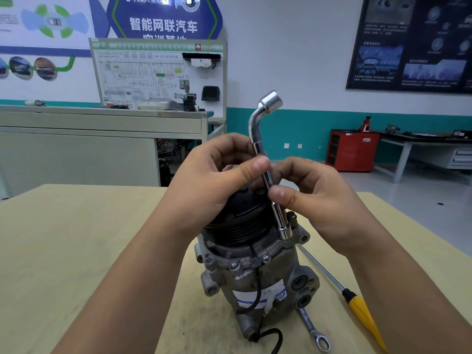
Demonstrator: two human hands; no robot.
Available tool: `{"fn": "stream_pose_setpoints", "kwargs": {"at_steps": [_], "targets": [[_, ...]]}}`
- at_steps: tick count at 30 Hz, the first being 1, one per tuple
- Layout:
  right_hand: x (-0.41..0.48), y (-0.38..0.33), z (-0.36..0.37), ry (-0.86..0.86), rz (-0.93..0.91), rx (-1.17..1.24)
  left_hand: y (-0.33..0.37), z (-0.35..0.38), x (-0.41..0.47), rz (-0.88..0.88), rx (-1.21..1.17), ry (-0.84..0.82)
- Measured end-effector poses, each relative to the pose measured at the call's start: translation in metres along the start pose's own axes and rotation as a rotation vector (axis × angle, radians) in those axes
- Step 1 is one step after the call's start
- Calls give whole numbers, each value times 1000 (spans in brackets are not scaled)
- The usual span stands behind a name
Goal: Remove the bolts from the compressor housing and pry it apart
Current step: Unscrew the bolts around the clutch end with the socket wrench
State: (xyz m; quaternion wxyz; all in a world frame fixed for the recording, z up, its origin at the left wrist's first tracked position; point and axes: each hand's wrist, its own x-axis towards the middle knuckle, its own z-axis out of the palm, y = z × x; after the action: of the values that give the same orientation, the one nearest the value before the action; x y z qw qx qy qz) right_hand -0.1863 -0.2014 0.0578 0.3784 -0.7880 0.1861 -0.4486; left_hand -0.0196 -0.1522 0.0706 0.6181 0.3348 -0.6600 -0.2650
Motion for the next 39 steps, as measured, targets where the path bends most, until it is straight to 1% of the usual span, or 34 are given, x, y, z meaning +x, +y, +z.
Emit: {"fn": "stream_pose_setpoints", "kwargs": {"at_steps": [7, 16, 24, 30, 36, 39], "targets": [[1, -1, 1, -9, 26, 50, 1, -2, -1, 7, -46, -105], [1, -1, 0, -13, 34, 37, -1, -1, 1, 0, 21, -41], [0, -2, 2, -8, 0, 9, 2, 1, -1, -6, 45, -8], [1, -1, 2, 5, -8, 15, 0, 1, 0, 15, 40, -18], [1, -1, 1, -3, 15, 48, -1, -1, 0, 7, -23, -96], [1, -2, 1, -5, 12, 65, -1, -1, -1, 5, -42, -103]]}}
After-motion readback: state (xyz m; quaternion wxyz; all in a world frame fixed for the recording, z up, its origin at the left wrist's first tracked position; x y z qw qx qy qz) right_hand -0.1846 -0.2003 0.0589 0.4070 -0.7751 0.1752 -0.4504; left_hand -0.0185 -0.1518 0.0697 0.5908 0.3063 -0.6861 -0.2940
